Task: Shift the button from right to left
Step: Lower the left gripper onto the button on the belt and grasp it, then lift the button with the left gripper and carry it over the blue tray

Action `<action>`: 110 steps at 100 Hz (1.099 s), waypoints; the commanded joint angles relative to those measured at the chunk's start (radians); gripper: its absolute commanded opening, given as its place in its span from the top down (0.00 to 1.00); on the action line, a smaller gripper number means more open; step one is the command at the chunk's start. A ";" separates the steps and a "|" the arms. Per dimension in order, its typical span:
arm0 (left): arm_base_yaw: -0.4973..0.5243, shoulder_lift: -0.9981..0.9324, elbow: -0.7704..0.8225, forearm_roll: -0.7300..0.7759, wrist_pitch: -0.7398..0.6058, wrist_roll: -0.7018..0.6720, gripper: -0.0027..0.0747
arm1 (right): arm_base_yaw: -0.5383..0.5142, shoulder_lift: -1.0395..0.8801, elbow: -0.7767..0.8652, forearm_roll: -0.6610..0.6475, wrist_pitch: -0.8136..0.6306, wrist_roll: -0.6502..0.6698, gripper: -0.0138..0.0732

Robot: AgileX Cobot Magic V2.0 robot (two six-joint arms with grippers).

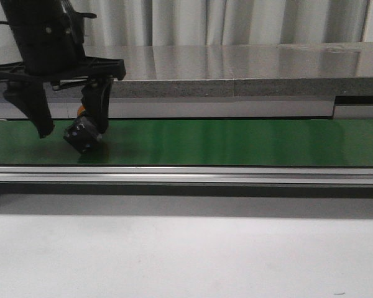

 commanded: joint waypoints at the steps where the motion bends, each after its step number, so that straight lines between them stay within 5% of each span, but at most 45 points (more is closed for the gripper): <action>1: 0.009 -0.027 -0.022 0.015 -0.005 -0.010 0.29 | 0.001 -0.013 -0.023 0.004 -0.089 0.000 0.92; 41: 0.009 -0.033 -0.022 0.015 -0.003 -0.010 0.87 | 0.001 -0.013 -0.023 0.004 -0.089 0.000 0.92; 69: 0.075 -0.137 -0.022 0.029 0.024 0.037 0.89 | 0.001 -0.013 -0.023 0.004 -0.089 0.000 0.92; 110: 0.430 -0.201 -0.022 0.025 0.100 0.341 0.89 | 0.001 -0.013 -0.023 0.004 -0.089 0.000 0.92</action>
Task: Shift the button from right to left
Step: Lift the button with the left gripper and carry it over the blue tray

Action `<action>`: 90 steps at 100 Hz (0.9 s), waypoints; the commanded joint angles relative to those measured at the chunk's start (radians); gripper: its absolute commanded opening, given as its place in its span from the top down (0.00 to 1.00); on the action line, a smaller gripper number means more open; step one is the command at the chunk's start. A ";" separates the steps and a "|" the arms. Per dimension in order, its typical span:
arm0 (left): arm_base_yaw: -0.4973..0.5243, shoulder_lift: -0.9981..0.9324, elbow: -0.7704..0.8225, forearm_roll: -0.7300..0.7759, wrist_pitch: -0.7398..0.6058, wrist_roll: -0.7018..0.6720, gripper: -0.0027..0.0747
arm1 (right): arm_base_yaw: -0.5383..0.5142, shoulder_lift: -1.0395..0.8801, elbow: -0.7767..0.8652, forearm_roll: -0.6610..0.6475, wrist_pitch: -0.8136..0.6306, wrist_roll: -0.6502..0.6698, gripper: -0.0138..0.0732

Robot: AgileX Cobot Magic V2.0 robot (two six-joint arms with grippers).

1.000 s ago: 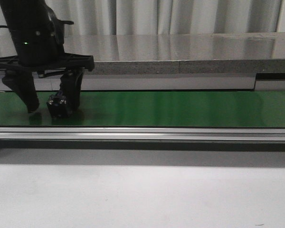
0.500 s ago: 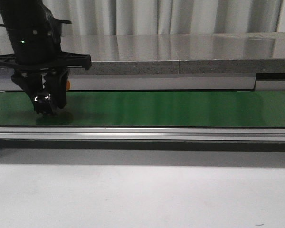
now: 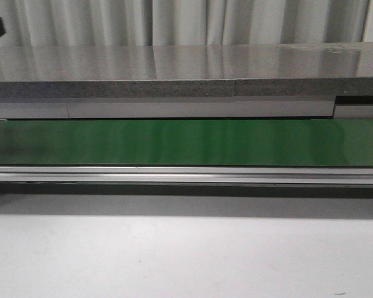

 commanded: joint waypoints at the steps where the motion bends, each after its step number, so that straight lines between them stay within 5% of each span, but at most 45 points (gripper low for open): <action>1: 0.073 -0.052 -0.024 -0.002 -0.004 0.079 0.89 | 0.001 -0.013 -0.023 0.004 -0.089 0.000 0.92; 30: 0.257 -0.005 -0.024 -0.011 -0.031 0.169 0.89 | 0.001 -0.013 -0.023 0.004 -0.089 0.000 0.92; 90: 0.370 0.223 -0.024 -0.049 -0.077 0.296 0.87 | 0.001 -0.013 -0.022 0.004 -0.089 0.000 0.92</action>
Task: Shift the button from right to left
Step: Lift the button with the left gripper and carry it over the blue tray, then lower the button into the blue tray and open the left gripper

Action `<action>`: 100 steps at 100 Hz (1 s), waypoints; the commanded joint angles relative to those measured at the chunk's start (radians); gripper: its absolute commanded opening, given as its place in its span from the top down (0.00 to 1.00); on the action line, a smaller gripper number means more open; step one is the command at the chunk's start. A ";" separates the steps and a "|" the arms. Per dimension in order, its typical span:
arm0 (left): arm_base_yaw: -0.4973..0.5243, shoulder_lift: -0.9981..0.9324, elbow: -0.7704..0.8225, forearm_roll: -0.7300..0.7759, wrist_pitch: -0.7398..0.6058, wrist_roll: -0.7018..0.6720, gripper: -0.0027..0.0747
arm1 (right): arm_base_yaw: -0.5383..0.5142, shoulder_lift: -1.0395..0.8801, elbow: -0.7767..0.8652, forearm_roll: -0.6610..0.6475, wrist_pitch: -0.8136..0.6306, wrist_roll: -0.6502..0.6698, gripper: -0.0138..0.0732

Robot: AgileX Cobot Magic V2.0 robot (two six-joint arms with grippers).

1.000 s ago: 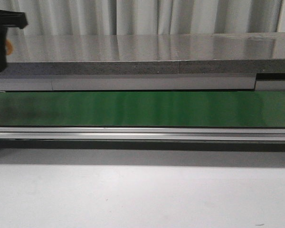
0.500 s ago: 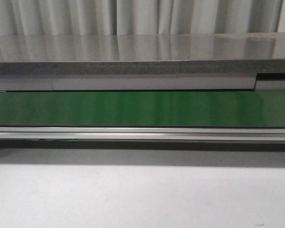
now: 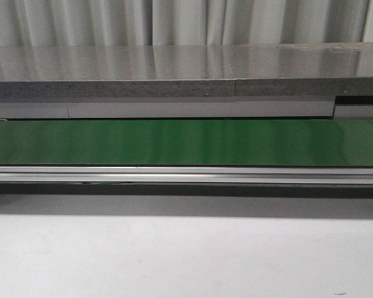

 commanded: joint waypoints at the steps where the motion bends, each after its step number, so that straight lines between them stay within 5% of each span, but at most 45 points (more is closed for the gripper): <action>1: 0.006 -0.031 -0.024 -0.034 -0.018 0.041 0.87 | 0.001 -0.013 -0.022 0.004 -0.088 0.000 0.92; 13: 0.007 -0.020 -0.024 -0.049 -0.034 0.049 0.75 | 0.001 -0.012 -0.021 0.004 -0.088 0.000 0.92; 35: 0.007 -0.020 -0.024 -0.059 -0.058 0.049 0.34 | 0.001 -0.012 -0.021 0.004 -0.088 0.000 0.92; 67: 0.007 -0.047 -0.024 -0.059 -0.060 0.010 0.33 | 0.001 -0.012 -0.021 0.004 -0.088 0.000 0.92; 78: 0.007 -0.090 -0.024 -0.059 -0.074 0.008 0.43 | 0.001 -0.012 -0.021 0.004 -0.088 0.000 0.92; 95: 0.007 -0.184 -0.024 -0.100 -0.098 0.008 0.92 | 0.001 -0.012 -0.021 0.004 -0.088 0.000 0.92; 100: 0.007 -0.215 -0.024 -0.131 -0.098 0.008 0.99 | 0.001 -0.012 -0.021 0.004 -0.088 0.000 0.92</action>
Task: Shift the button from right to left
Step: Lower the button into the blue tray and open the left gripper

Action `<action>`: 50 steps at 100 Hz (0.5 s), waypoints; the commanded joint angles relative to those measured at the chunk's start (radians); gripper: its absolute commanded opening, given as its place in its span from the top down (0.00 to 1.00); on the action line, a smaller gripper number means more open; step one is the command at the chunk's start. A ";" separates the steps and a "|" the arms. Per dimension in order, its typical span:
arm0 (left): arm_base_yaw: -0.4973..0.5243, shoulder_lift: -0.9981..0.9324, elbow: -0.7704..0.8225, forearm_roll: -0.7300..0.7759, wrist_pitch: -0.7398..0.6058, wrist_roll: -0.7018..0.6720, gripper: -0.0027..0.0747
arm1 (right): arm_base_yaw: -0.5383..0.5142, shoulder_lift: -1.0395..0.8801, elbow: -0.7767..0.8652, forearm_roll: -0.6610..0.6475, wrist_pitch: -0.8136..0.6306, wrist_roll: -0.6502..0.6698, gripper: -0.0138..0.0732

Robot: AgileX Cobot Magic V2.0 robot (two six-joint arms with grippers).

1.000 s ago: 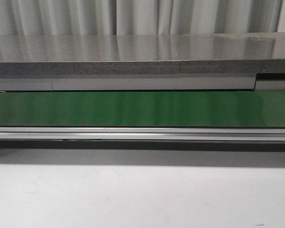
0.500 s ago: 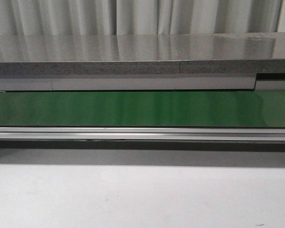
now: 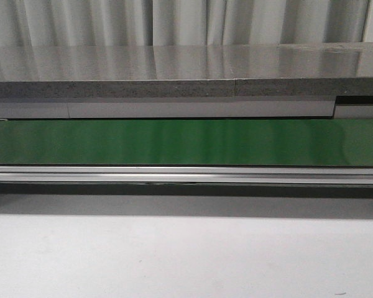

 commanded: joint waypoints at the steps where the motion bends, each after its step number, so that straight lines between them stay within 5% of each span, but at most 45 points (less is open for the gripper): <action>1: 0.001 -0.119 -0.024 -0.060 -0.025 -0.011 0.99 | 0.001 -0.012 -0.021 0.004 -0.088 0.000 0.92; 50: -0.017 -0.508 0.156 -0.236 -0.149 -0.004 0.99 | 0.001 -0.012 -0.021 0.004 -0.088 0.000 0.92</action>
